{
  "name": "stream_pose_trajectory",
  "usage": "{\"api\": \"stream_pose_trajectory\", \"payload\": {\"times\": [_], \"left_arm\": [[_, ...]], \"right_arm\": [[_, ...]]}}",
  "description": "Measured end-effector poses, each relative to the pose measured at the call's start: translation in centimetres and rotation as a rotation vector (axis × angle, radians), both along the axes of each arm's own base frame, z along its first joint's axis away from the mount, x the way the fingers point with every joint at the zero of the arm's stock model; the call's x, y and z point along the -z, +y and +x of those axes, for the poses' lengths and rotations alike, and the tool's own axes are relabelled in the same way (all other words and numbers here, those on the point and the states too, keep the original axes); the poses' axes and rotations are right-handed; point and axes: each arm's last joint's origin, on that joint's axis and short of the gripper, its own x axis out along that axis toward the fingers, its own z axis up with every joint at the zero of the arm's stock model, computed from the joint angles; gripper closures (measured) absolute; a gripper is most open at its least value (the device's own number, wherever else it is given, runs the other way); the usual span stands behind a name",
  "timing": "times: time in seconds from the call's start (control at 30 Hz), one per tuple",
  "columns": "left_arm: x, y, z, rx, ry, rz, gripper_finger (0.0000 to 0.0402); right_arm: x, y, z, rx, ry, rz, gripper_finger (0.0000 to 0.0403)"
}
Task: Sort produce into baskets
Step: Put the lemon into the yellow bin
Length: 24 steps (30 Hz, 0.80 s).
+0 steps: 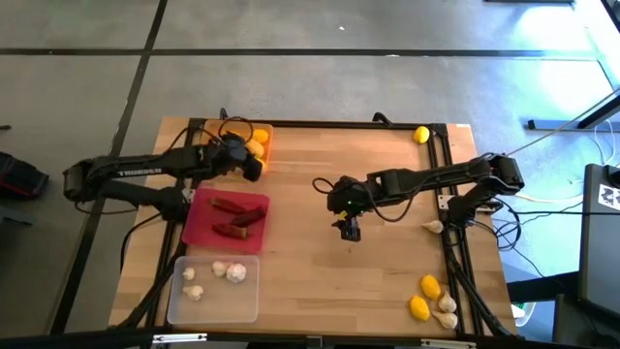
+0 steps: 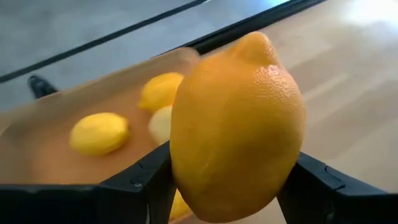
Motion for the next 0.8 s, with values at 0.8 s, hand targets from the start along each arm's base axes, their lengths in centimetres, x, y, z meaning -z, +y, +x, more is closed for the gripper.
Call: {"api": "stream_pose_trajectory", "payload": {"times": [0.8], "left_arm": [[4.3, 5.8, -3.2, -0.160, -0.051, -0.204, 0.0180]], "right_arm": [[-0.1, 0.0, 0.1, -0.001, -0.019, -0.001, 0.0139]]}}
